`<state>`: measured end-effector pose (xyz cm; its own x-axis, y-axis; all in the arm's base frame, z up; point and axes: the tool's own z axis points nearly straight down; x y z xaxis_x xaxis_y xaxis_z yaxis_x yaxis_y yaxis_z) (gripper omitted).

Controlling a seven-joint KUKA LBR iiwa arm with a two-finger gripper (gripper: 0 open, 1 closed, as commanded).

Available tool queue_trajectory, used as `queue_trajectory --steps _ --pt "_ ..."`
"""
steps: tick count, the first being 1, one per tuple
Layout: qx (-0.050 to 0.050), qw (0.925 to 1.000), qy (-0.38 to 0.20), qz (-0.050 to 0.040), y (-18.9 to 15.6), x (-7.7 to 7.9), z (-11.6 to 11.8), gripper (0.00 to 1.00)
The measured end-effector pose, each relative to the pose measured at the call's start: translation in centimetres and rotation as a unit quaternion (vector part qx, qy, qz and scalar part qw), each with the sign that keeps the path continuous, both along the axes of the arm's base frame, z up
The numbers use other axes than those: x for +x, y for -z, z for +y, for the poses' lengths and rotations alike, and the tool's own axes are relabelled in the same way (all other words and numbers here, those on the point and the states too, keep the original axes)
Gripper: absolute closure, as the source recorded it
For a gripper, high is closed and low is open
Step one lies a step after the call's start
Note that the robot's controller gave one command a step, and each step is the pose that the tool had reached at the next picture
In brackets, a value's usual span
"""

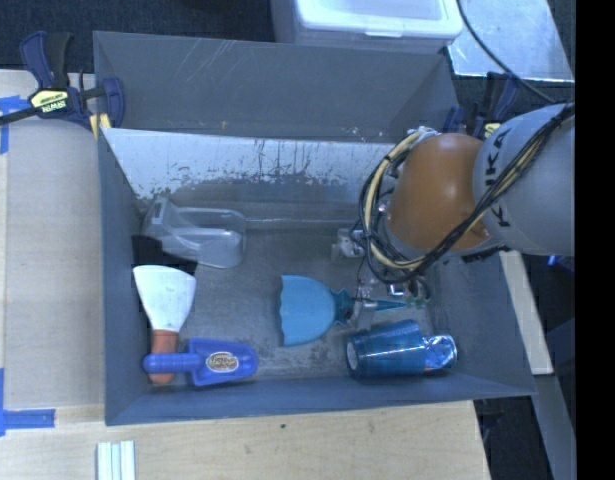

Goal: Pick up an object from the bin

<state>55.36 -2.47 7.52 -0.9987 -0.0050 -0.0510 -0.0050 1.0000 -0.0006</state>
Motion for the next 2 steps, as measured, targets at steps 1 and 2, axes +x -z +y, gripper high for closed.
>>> queue_trajectory --steps 1,2 --pt "-0.001 0.9999 -0.014 0.0014 0.1 -2.2 2.9 0.0" --pt "-0.002 1.0 -0.006 -0.0073 0.3 0.3 3.2 1.0"
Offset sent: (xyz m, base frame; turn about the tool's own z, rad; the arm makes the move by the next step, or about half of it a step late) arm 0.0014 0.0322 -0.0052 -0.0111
